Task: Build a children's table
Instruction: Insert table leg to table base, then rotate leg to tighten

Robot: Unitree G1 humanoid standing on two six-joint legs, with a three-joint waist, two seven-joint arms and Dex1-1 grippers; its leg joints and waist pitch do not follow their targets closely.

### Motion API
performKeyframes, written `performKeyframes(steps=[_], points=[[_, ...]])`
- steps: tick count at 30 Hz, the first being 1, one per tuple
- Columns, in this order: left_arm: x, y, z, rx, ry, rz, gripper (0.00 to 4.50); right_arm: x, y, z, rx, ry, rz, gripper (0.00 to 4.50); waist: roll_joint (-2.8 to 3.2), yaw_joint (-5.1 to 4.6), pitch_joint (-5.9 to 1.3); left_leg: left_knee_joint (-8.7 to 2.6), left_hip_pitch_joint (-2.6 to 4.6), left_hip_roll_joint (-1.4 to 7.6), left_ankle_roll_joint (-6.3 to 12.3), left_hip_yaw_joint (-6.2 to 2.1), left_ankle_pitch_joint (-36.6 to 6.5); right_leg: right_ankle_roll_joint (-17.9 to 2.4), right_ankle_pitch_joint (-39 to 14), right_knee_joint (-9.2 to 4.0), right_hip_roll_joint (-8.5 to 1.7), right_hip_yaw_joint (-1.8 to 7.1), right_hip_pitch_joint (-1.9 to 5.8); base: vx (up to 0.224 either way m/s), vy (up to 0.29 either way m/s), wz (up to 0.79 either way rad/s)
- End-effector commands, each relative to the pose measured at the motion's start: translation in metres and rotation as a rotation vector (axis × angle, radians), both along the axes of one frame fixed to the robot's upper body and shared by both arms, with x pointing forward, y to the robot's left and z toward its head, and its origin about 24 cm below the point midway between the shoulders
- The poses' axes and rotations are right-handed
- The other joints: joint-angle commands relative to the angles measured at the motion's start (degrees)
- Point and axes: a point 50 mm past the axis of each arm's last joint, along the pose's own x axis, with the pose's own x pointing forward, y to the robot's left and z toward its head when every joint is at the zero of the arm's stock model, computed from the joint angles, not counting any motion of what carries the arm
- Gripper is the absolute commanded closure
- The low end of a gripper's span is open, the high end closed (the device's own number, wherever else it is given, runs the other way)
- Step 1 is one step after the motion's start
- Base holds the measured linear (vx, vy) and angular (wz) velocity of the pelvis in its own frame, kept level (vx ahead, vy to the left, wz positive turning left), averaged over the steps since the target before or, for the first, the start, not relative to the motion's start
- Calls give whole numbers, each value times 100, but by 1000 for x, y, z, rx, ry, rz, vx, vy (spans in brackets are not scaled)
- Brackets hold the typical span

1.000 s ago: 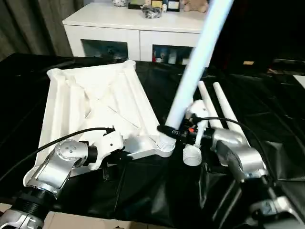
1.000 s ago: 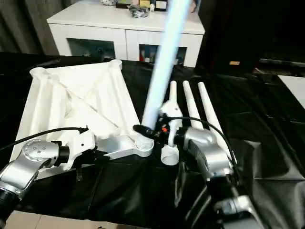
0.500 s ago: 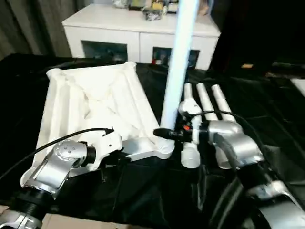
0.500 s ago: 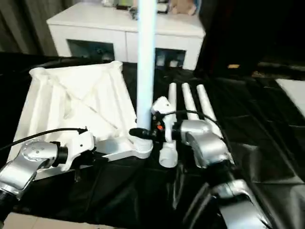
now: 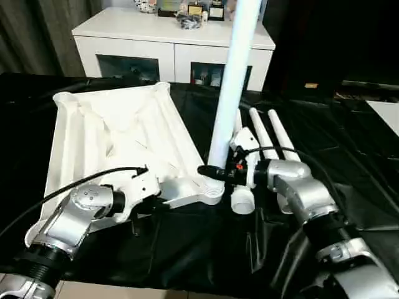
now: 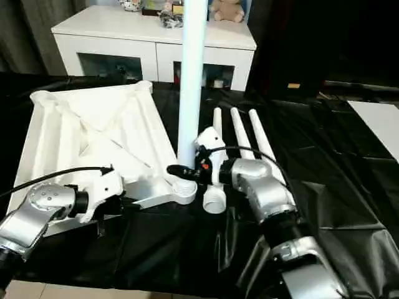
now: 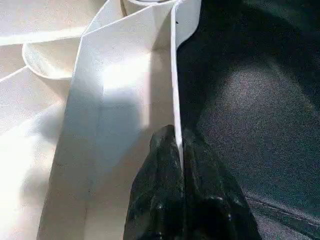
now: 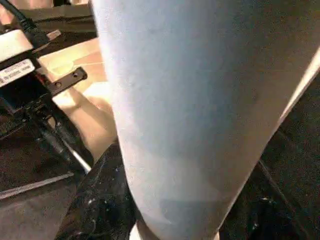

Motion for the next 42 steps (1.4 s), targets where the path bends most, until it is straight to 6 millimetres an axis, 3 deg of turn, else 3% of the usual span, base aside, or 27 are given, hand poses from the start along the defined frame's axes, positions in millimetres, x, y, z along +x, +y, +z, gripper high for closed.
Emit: performKeyframes(steps=[1,5,7,8,9,10,11,12,13,14,15,16,17,18,19,20,21,22,24,26,27,28,31,33,37,39,42], points=[[13,0,16,-2,-108,42,450,-26,-12,-67,-180,247,-75,267,83,-35,-23,-532,143,414,-461,-292,-3575,-577,-3189,-634,-491,303,-151,0,0,0],[16,5,16,20,-124,88,450,-16,-11,-63,-170,193,-181,267,102,-92,22,-565,179,405,-550,-372,-4175,-379,-3748,-694,-463,217,-180,-13,5,-4],[23,10,13,47,-147,186,450,-7,-11,-59,-174,162,-299,267,153,-137,54,-598,223,394,-605,-409,-4615,-300,-3907,-731,-415,107,-178,-60,24,-17],[26,11,13,43,-159,239,450,-3,-10,-58,-175,147,-347,267,197,-179,57,-669,205,399,-637,-442,-4880,-279,-3741,-721,-365,-13,-98,-85,40,-16],[30,10,11,38,-168,318,450,2,-8,-56,-182,125,-405,267,270,-183,58,-829,146,436,-689,-416,-5240,-369,-3192,-588,-259,-149,19,-85,40,-16],[31,4,9,30,-170,383,450,6,-3,-54,-186,114,-450,267,330,-78,28,-1242,-258,525,-719,-300,-5573,-545,-1860,235,-120,-214,441,-143,35,-7],[31,-2,6,20,-159,417,450,8,1,-52,-184,112,-480,267,363,102,8,-1422,-436,524,-762,-98,-5658,-580,-1207,545,-43,-238,546,-126,-18,17],[31,-5,6,15,-152,425,450,9,3,-52,-183,112,-490,267,98,212,-32,-1326,-197,412,-598,204,-4451,-449,-1957,448,-112,92,292,-126,-18,17],[29,-15,4,2,-138,442,450,12,7,-51,-184,115,-521,267,-344,73,28,505,601,162,-287,-51,-1940,-213,-5365,-986,-946,368,-679,75,-103,21],[29,-26,3,-8,-131,462,450,15,12,-50,-192,119,-556,267,-158,-20,45,646,-288,-77,-17,-644,-119,-589,-5304,-814,-1101,657,120,170,-41,-40],[29,-39,4,-18,-127,475,450,18,18,-50,-199,124,-584,267,-107,131,-12,-91,-436,188,-342,-524,15,-679,-3177,-417,-670,219,369,170,-41,-40],[29,-44,5,-25,-126,482,450,19,20,-49,-203,125,-596,267,37,141,-122,-193,-116,264,-474,-421,22,-834,-1916,-279,-453,100,172,42,68,-30],[29,-62,8,-49,-120,492,450,21,27,-49,-208,133,-629,267,-25,75,-103,-276,207,305,-245,-294,-1178,-1042,-1242,-265,-226,103,-96,-94,-12,41],[30,-69,10,-62,-118,491,450,21,30,-48,-205,142,-640,267,26,-12,4,-353,187,341,-220,-235,-1942,-1154,-1707,-347,-256,156,-151,-94,-12,41],[30,-73,11,-70,-117,490,450,22,31,-48,-202,147,-646,267,50,-58,25,-342,249,322,-352,-175,-2798,-1101,-2599,-476,-295,214,-243,-113,-69,39],[31,-81,13,-87,-116,496,450,22,34,-49,-203,160,-662,267,11,-92,8,-360,225,307,-373,-179,-2936,-957,-2791,-505,-297,207,-199,0,0,0],[33,-98,20,-129,-114,494,450,22,40,-50,-199,191,-680,267,6,-117,36,-465,108,324,-429,-249,-3059,-666,-3042,-519,-328,191,-100,0,0,0],[33,-99,20,-130,-114,494,450,22,40,-50,-199,191,-680,267,-69,-108,-18,-495,115,344,-446,-269,-3008,-501,-2912,-529,-350,186,-71,0,0,0],[37,-116,28,-170,-127,485,450,24,48,-48,-210,211,-691,267,-88,-74,-60,-496,125,337,-369,-214,-2617,-528,-2260,-531,-342,216,-74,0,0,0],[37,-116,28,-166,-130,501,450,24,49,-48,-212,221,-693,267,-91,-56,-71,-491,42,341,-292,-188,-2210,-618,-1775,-484,-347,222,-22,0,0,0],[37,-115,29,-158,-140,494,450,25,50,-48,-214,223,-694,267,-120,-38,-93,-487,-5,349,-236,-169,-1830,-647,-1356,-444,-340,212,22,0,0,0],[37,-115,29,-158,-140,494,450,25,50,-48,-214,223,-694,267,-93,-33,-79,-487,13,355,-237,-146,-1857,-701,-1355,-455,-331,206,-15,0,0,0],[36,-112,32,-156,-143,500,450,26,47,-48,-224,235,-705,267,-121,-38,-91,-480,-2,350,-300,-140,-2120,-652,-1767,-491,-373,220,-27,0,0,0],[36,-113,34,-169,-134,514,450,27,47,-48,-227,240,-717,267,-148,-30,-106,-470,-25,352,-292,-128,-1935,-625,-1582,-476,-370,219,-16,0,0,0],[35,-113,35,-165,-127,526,450,28,51,-46,-216,247,-713,267,-114,-29,-113,-464,-60,341,-293,-122,-1667,-714,-1120,-423,-348,202,9,0,0,0],[33,-108,33,-152,-133,526,450,29,53,-43,-192,244,-707,267,-124,-25,-123,-455,-35,347,-315,-113,-1715,-720,-1069,-427,-349,207,-1,0,0,0],[33,-102,32,-134,-153,523,450,32,56,-38,-163,222,-698,267,-121,-23,-148,-432,-38,335,-291,-100,-1504,-791,-587,-381,-336,201,18,0,0,0]])
